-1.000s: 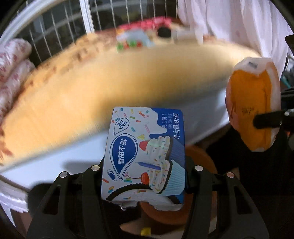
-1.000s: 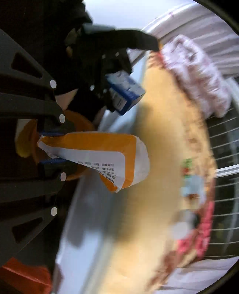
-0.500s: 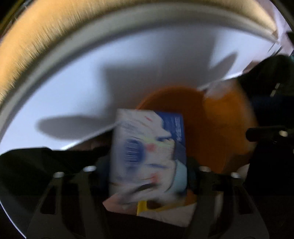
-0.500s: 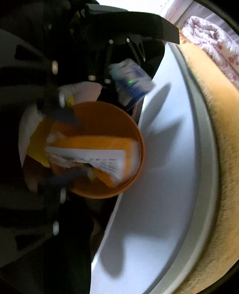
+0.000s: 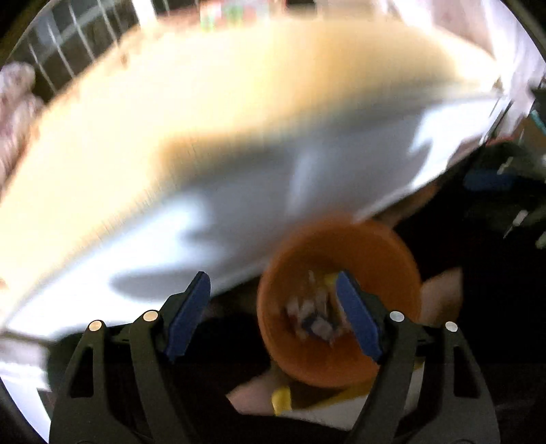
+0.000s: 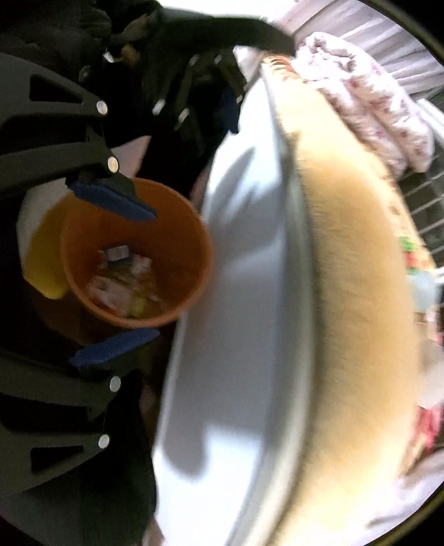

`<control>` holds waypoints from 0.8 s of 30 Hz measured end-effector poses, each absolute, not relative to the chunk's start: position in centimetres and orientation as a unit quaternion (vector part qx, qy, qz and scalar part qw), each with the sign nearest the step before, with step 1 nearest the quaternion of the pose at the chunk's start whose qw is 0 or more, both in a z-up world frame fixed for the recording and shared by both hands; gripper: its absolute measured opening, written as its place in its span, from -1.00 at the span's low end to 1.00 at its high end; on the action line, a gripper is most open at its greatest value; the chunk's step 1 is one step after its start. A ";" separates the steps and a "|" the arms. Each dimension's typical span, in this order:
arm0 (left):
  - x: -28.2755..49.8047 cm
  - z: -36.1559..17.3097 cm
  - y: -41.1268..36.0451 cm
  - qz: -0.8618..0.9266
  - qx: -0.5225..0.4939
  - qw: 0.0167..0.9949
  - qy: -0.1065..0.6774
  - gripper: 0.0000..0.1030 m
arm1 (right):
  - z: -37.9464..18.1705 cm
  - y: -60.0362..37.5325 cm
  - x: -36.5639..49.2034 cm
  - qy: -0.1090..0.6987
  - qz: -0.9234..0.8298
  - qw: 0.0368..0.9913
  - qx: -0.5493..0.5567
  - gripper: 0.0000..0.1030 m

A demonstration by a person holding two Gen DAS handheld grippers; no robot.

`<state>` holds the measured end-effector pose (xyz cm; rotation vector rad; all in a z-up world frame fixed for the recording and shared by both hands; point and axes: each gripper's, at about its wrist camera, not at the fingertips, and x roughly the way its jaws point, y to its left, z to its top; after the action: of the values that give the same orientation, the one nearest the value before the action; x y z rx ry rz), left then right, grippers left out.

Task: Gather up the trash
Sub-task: 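Grasp the white foam strip with the left tool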

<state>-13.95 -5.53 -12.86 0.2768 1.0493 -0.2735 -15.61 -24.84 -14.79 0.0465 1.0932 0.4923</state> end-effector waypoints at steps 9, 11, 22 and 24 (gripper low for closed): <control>1.8 -1.1 -6.4 -0.092 0.153 0.907 0.382 0.71 | -14.7 -26.1 -14.6 0.455 0.265 0.846 0.076 0.48; 6.0 -0.5 -6.7 -0.079 0.154 0.903 0.393 0.71 | -14.9 -26.4 -14.9 0.454 0.270 0.846 0.079 0.49; 22.6 -3.3 -11.6 -0.141 0.184 0.865 0.446 0.71 | -15.8 -29.9 -13.8 0.457 0.261 0.835 0.161 0.51; 24.5 -4.0 -12.2 -0.148 0.189 0.858 0.454 0.71 | -16.0 -29.9 -13.8 0.461 0.261 0.832 0.165 0.51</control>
<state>24.50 -12.19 -4.01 0.3978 0.9532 -0.3107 -13.82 -29.92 -16.01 0.3494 0.9780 0.5529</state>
